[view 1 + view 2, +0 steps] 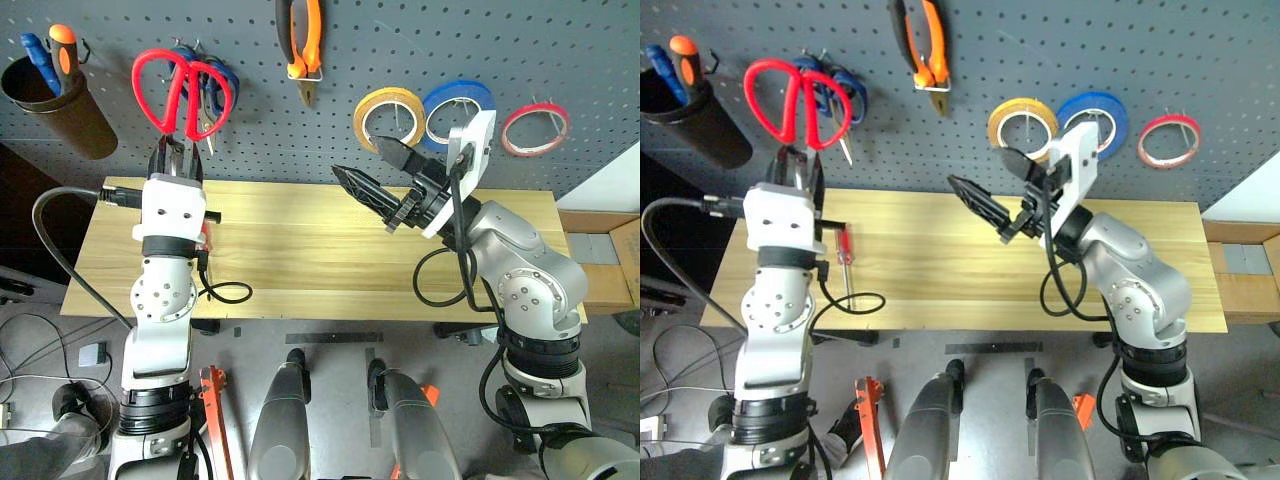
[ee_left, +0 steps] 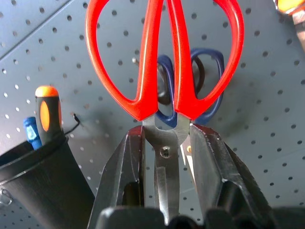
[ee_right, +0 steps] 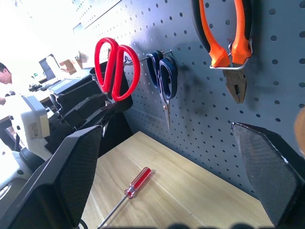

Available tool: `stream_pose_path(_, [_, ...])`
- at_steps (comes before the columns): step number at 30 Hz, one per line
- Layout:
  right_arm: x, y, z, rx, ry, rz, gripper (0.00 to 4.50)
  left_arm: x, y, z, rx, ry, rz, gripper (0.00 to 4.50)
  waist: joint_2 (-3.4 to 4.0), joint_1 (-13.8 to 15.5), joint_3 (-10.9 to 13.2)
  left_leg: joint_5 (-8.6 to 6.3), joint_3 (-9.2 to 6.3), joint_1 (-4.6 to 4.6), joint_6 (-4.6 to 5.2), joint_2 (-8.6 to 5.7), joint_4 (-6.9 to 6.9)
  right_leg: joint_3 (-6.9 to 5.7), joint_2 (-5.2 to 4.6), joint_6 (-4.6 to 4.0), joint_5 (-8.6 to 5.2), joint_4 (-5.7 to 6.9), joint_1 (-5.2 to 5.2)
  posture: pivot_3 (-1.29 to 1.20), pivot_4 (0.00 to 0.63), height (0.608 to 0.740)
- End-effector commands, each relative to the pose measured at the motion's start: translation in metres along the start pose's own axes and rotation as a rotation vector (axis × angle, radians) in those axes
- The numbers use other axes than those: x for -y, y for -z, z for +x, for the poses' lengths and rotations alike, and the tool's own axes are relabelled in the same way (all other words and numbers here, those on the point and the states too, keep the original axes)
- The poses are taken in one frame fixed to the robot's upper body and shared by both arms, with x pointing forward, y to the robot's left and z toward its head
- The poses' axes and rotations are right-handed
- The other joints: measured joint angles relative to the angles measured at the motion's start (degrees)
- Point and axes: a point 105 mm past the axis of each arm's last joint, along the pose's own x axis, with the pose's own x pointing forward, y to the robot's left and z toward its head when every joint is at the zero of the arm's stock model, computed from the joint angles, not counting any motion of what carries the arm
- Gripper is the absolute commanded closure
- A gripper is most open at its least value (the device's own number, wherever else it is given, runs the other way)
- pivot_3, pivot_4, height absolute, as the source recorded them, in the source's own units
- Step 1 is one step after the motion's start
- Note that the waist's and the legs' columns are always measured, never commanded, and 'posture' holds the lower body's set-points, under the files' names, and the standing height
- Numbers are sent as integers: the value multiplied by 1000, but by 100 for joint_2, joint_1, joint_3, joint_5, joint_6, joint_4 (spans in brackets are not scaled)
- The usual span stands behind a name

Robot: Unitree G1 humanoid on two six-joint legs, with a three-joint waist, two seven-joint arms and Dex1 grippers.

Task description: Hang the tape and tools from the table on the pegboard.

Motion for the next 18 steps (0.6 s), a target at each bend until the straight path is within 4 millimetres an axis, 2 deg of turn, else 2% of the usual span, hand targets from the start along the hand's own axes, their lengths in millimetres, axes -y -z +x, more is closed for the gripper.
stream_pose_path(1, [-10, -15, 0, 60, -33, -38, 0, -11, -6, 4, 27, -43, -3, 3497, 0, 0, 0, 0, -1, 0, 0, 1, 0, -1, 0, 0, 0, 1, 0, 156, 396, 740])
stream_pose_path(5, [-10, -17, 1, 65, -30, -42, 0, -11, 6, 10, -35, -55, -56, 3497, 0, -2, 0, 0, -1, 1, 0, 0, 4, 0, 0, 0, 0, 5, 0, 149, 393, 740])
stream_pose_path(13, [-9, -17, 1, 63, -21, -51, 0, 11, 12, 17, -67, 22, -70, 3497, 0, -7, 0, 0, 0, 1, 0, -1, 5, -1, 1, 2, 2, 4, 2, 148, 393, 740])
stream_pose_path(18, [-10, -17, 1, 59, -18, -56, 0, 16, 19, 19, -105, 33, -74, 3497, -1, -8, -1, 1, -1, 1, 0, -1, 7, -1, 1, 2, 3, 7, 2, 136, 390, 740])
